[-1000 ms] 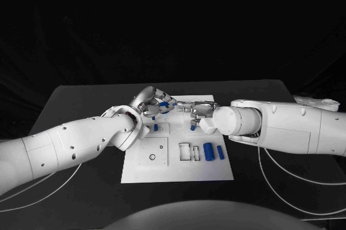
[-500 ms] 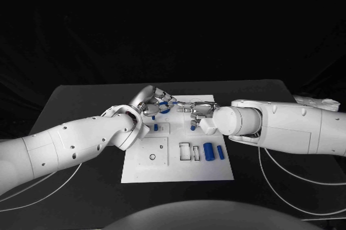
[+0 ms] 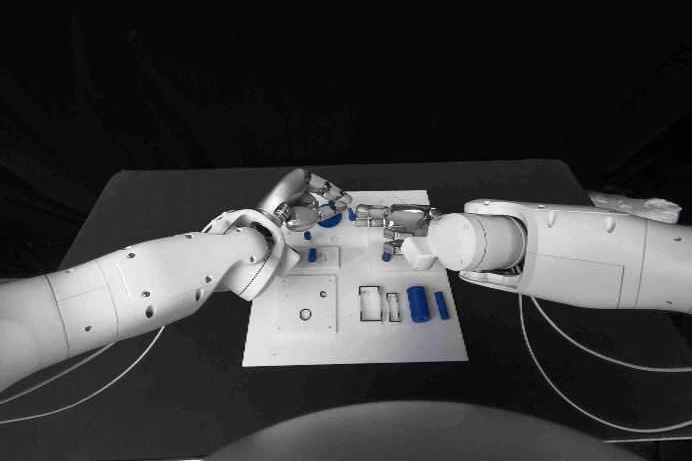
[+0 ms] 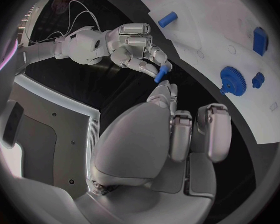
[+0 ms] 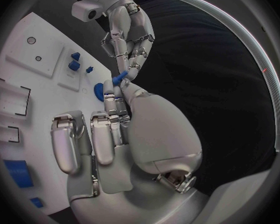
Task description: Assemble the parts on the task board
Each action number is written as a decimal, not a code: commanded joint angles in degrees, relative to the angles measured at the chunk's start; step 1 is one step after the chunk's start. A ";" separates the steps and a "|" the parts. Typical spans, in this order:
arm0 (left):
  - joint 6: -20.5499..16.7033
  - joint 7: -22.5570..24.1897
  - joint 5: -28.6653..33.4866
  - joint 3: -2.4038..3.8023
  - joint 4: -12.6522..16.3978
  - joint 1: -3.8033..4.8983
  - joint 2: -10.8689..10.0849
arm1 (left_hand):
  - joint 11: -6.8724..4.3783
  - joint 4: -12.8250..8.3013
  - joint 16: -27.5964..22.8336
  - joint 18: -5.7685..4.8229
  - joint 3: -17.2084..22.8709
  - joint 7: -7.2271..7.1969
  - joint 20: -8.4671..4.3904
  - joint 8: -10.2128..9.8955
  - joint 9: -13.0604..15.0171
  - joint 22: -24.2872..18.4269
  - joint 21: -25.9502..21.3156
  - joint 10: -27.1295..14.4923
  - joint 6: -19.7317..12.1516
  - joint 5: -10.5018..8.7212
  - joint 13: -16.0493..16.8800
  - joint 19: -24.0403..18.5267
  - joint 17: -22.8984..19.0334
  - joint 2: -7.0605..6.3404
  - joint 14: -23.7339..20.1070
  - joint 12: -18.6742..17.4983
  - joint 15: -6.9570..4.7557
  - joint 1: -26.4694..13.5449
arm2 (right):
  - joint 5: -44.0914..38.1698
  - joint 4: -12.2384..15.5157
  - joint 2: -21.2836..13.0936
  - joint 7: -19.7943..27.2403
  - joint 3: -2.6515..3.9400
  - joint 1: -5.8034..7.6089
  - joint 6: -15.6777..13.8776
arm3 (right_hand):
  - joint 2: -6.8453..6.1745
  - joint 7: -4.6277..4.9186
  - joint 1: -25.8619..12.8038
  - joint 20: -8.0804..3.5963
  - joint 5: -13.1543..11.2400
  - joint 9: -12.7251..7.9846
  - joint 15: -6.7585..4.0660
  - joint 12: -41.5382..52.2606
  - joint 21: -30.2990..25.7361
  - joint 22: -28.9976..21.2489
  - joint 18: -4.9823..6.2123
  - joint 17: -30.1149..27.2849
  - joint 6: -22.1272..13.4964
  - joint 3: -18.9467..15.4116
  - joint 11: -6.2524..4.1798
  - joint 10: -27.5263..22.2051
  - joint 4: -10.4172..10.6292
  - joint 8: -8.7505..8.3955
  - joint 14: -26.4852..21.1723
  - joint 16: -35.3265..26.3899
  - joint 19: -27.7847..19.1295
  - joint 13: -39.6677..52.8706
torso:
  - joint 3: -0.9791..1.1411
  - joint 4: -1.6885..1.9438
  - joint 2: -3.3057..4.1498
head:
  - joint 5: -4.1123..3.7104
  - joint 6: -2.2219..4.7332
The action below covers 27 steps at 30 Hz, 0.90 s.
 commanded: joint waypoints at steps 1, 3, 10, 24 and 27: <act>-0.85 1.15 -0.17 0.04 0.10 -0.02 -0.01 | -0.09 -0.09 -0.30 -0.26 0.31 -0.02 -0.41 -0.06 -0.11 13.73 0.30 0.50 0.09 0.21 -0.05 2.83 14.90 0.18 5.96 -0.03 -0.41 -0.30 | -0.99 -0.02 -0.05 -1.31 0.02 -0.03 1.62 | -0.29 0.55 -0.63 0.61 0.26 -0.47 0.94 -0.18 0.26 15.08 -0.82 15.09 -1.68 -0.67 0.44 -1.45 -0.02 -0.21 5.97 0.23 6.02 -0.06 | 0.01 0.03 0.01 | 0.00 -0.06; -0.77 1.16 -0.17 0.04 0.10 -0.02 -0.04 | -0.10 -0.09 -0.30 -0.26 0.37 -0.03 -0.43 -0.06 -0.09 13.73 0.28 0.55 0.14 0.24 -0.05 2.82 14.90 0.14 5.96 -0.04 -0.43 -0.36 | -1.25 -0.07 -0.08 -1.55 0.02 -0.03 1.86 | -0.42 0.90 -0.74 0.87 0.21 -0.71 1.18 -0.11 0.26 15.08 -0.82 15.09 -2.48 -1.05 0.76 -2.13 -0.04 -0.18 5.97 0.23 6.02 -0.04 | -0.01 0.00 0.02 | 0.01 -0.05; -0.37 1.16 -0.17 0.04 0.02 -0.02 -0.05 | -0.10 -0.09 -0.30 -0.26 0.37 -0.03 -0.43 -0.06 -0.09 13.73 0.28 0.55 0.14 0.24 -0.05 2.82 14.90 0.14 5.96 -0.04 -0.43 -0.36 | -1.97 -0.29 -0.08 -1.96 0.02 -0.04 2.97 | -0.88 1.59 -1.29 1.52 0.00 -1.39 1.75 0.01 0.26 15.08 -0.82 15.09 -4.67 -2.60 1.35 -4.25 -0.16 -0.12 5.97 0.23 6.02 0.00 | -0.03 -0.01 0.01 | 0.00 -0.11; -0.60 1.17 -0.14 0.04 -0.15 -0.02 -0.70 | 0.00 -0.03 -0.30 -0.23 0.52 0.06 -0.48 -0.32 -0.07 13.69 0.18 0.29 0.07 -0.08 -0.11 2.73 14.90 -0.64 5.96 -0.28 -0.40 -1.22 | -6.80 -0.67 -0.20 -1.78 0.01 -0.07 3.39 | 0.65 0.96 -0.50 1.68 0.00 -1.71 1.56 0.52 0.26 15.08 -0.82 15.09 -5.22 -3.17 1.05 -5.60 -0.75 0.39 5.97 0.23 6.02 0.07 | 0.00 0.04 -0.01 | 0.04 -0.28; -1.37 1.50 -0.14 0.04 -0.08 -0.01 -1.18 | 0.04 -0.01 -0.30 -0.24 0.45 0.11 -0.46 -0.49 -0.09 13.69 0.20 0.21 -0.07 -0.45 -0.10 2.74 14.90 -0.95 5.96 -0.27 -0.36 -1.81 | -12.31 -0.75 -0.23 -1.61 0.01 -0.08 3.55 | 1.54 0.34 0.08 1.61 -0.27 -1.60 1.53 0.72 0.26 15.08 -0.82 15.09 -4.40 -2.93 1.06 -5.64 -0.93 0.81 5.97 0.23 6.02 0.07 | 0.01 0.08 0.01 | 0.06 -0.20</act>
